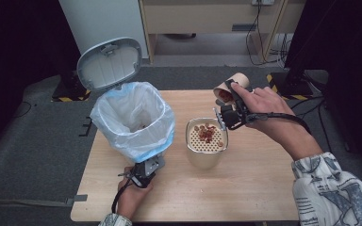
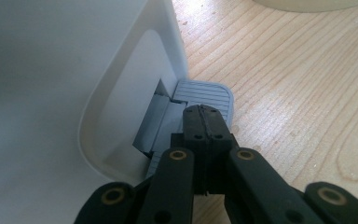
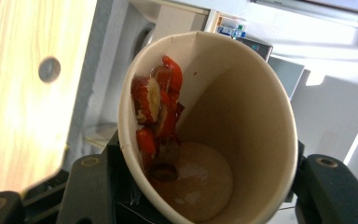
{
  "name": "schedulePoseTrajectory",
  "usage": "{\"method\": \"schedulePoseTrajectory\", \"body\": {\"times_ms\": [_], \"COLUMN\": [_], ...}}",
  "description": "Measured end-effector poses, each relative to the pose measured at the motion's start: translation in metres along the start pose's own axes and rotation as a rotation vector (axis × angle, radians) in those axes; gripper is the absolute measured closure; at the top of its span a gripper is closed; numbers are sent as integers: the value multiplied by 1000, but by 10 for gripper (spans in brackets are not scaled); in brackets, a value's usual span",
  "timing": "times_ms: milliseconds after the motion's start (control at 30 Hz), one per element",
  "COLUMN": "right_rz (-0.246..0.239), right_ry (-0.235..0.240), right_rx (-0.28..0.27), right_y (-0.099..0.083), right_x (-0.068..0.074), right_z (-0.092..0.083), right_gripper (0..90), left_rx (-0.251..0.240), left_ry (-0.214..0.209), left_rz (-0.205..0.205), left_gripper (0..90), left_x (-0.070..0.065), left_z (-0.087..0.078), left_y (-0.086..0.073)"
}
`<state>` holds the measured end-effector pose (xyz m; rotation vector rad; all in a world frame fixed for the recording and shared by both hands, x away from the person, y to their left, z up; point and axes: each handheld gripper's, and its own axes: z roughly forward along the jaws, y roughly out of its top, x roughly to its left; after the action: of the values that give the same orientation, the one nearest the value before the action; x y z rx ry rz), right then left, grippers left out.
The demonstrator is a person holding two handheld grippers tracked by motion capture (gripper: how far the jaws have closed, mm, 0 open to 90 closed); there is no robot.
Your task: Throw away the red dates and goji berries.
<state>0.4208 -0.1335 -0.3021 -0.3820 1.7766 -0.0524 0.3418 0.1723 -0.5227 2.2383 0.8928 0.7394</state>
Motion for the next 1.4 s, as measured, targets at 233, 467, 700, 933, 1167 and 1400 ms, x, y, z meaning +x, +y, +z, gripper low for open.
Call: {"method": "schedulePoseTrajectory", "body": {"times_ms": [233, 467, 700, 933, 1167, 1400], "right_rz": [241, 398, 509, 631, 762, 864], "right_ry": [73, 120, 178, 256, 326, 349], "right_rx": [-58, -96, -121, -158, -158, -160], "right_y": [-15, -28, -33, -38, -50, -62], "right_x": [-2, 3, 10, 16, 23, 24], "right_z": [5, 11, 15, 20, 26, 27], "right_gripper": [428, 428, 428, 426, 425, 423], "left_rx": [0, 0, 0, 0, -1, -1], "left_ry": [-2, -3, -2, -3, 8, 8], "left_rz": [-1, -1, -1, -1, -36, -35], "left_gripper": [893, 893, 893, 893, 893, 892], "left_x": [0, 1, 0, 1, -2, -2], "left_z": [0, 0, 0, 0, 0, 0], "left_y": [0, 0, 0, 0, -1, -1]}}
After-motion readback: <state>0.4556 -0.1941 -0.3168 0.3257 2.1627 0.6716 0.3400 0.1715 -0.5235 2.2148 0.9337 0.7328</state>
